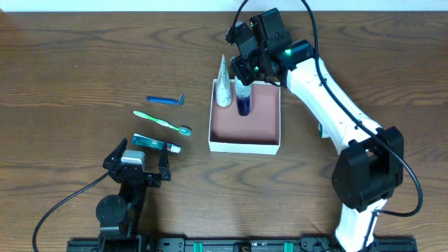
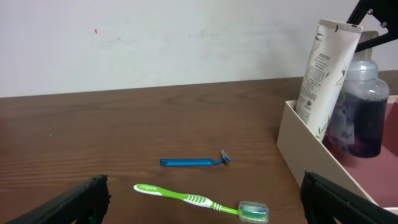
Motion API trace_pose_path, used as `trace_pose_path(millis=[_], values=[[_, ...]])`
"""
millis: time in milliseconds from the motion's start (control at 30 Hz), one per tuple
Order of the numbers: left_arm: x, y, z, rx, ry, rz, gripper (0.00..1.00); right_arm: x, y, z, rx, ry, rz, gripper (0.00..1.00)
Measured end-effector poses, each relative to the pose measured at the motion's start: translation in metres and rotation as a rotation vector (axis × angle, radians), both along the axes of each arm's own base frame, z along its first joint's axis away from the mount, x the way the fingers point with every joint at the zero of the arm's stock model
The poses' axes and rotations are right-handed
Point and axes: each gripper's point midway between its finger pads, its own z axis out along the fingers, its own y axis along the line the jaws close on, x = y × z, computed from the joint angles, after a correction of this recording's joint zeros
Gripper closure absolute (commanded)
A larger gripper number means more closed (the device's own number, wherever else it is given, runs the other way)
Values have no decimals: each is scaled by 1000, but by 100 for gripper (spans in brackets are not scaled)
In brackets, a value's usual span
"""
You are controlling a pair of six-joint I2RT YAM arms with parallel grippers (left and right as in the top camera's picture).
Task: Pack container
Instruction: 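Carry the soap bottle into the box beside the lotion tube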
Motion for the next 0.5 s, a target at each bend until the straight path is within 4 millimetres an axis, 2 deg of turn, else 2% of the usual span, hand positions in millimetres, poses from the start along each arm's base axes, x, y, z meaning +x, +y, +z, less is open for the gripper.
trace_pose_path(millis=[33, 100, 167, 500], values=[[0, 0, 0, 0, 0, 0, 2, 0, 0, 0, 1, -2, 0, 72], [0, 0, 0, 0, 0, 0, 2, 1, 0, 1, 2, -3, 0, 62], [0, 0, 0, 0, 0, 0, 2, 1, 1, 1, 2, -6, 2, 57], [0, 0, 0, 0, 0, 0, 2, 2, 2, 2, 8, -15, 10, 50]])
